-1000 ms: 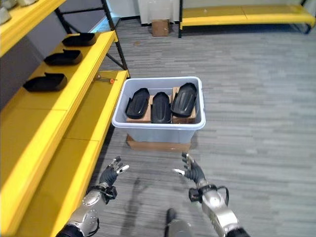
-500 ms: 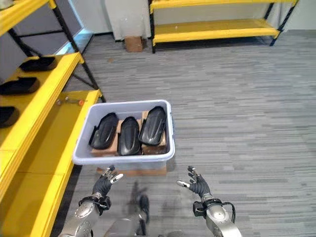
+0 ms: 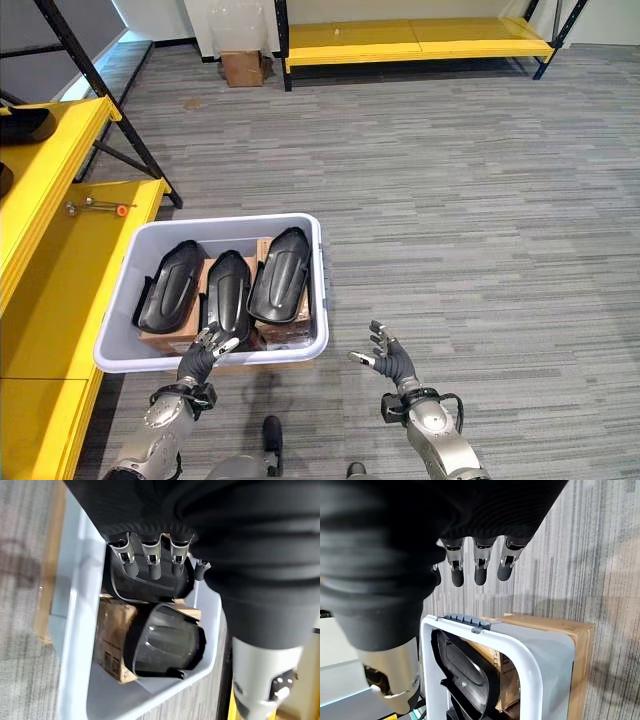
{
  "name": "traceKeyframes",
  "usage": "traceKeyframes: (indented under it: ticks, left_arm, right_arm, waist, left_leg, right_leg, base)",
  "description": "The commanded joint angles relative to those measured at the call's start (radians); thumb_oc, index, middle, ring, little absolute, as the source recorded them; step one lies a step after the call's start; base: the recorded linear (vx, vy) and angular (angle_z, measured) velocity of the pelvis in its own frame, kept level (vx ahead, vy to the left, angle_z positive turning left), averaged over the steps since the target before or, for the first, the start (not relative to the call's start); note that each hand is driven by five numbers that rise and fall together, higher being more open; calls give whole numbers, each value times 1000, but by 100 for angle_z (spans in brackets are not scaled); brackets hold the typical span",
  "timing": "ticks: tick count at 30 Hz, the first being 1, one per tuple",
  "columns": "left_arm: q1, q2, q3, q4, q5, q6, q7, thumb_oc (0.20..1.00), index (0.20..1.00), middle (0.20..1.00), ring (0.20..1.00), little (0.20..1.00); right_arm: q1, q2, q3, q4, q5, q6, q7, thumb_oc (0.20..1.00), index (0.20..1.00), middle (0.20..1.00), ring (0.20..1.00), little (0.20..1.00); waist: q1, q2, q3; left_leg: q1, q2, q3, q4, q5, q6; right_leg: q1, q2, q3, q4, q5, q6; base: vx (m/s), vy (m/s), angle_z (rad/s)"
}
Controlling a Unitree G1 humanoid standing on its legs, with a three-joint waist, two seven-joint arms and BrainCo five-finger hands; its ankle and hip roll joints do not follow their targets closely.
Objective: Move parts from the plastic box to the shelf.
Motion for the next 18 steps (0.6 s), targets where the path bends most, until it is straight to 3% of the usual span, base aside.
traceKeyframes:
  ticks: [1,4,5,6,8,9,10,11,12,15,18]
  left_arm:
    - [-1,49,20,-50,22,-41,-12,1000,1000,1000,1000,1000]
    - [1,55,15,-62,32,-38,-19,1000,1000,1000,1000,1000]
    - [-6,61,5,-80,45,-41,-19,1000,1000,1000,1000,1000]
    - [-19,65,1,-95,46,-42,-15,1000,1000,1000,1000,1000]
    - [-24,66,-3,-98,49,-40,-17,1000,1000,1000,1000,1000]
    - [-39,56,-30,-80,47,-36,-27,1000,1000,1000,1000,1000]
    - [-39,55,-30,-80,47,-37,-27,1000,1000,1000,1000,1000]
    - [-40,48,-35,-74,45,-37,-36,1000,1000,1000,1000,1000]
    - [-40,48,-35,-74,45,-37,-36,1000,1000,1000,1000,1000]
    - [-28,31,-54,-60,57,-39,-55,1000,1000,1000,1000,1000]
    - [-13,23,-48,-68,46,-40,-55,1000,1000,1000,1000,1000]
  right_arm:
    - [7,28,-13,-56,-10,-39,14,1000,1000,1000,1000,1000]
    - [7,28,-12,-61,-15,-41,17,1000,1000,1000,1000,1000]
    - [2,33,-3,-60,-15,-40,18,1000,1000,1000,1000,1000]
    - [-12,37,7,-60,-15,-41,16,1000,1000,1000,1000,1000]
    - [-18,39,13,-60,-15,-43,17,1000,1000,1000,1000,1000]
    - [-38,39,42,-42,9,-50,24,1000,1000,1000,1000,1000]
    - [-39,39,41,-42,9,-50,24,1000,1000,1000,1000,1000]
    - [-41,34,47,-41,28,-53,24,1000,1000,1000,1000,1000]
    - [-41,34,48,-41,28,-53,24,1000,1000,1000,1000,1000]
    - [-12,13,43,-57,28,-49,28,1000,1000,1000,1000,1000]
    - [7,7,22,-67,28,-48,21,1000,1000,1000,1000,1000]
  waist:
    - [19,-41,-41]
    - [17,-37,-40]
    - [10,-24,-30]
    - [13,-11,-6]
    - [16,-3,-1]
    - [-15,2,30]
    - [-14,2,28]
    - [-22,-15,29]
    - [-23,-14,32]
    - [-43,-19,14]
    - [-44,-11,-13]
  left_leg:
    - [-40,-3,17,60,-84,-79]
    - [-18,-16,14,35,-86,-68]
    - [15,-25,10,-4,-80,-58]
    - [40,-22,19,-23,-83,-48]
    - [46,-20,23,-23,-88,-47]
    - [75,-17,10,-23,-87,-55]
    - [72,-16,12,-23,-86,-55]
    - [76,-40,0,-23,-83,-57]
    - [79,-39,-2,-23,-84,-58]
    - [96,-59,-38,-23,-85,-61]
    - [104,-58,-36,-23,-89,-64]
  right_leg:
    - [-41,-112,37,63,153,69]
    - [-69,-112,53,127,179,77]
    - [-118,-107,64,219,221,82]
    - [-184,-105,27,334,233,71]
    - [-201,-106,-9,359,227,64]
    - [-298,93,28,332,68,3]
    - [-300,95,29,330,71,2]
    - [-298,149,62,208,93,-28]
    - [-291,150,60,200,96,-29]
    - [-236,170,145,106,120,-53]
    - [-199,168,124,62,125,-55]
  base:
    - [41,94,3]
    - [29,113,2]
    - [-19,217,5]
    - [-18,258,-3]
    - [18,122,-20]
    - [62,49,-32]
    - [97,30,-16]
    - [35,-21,21]
    - [62,-31,47]
    - [46,-49,65]
    - [57,-75,28]
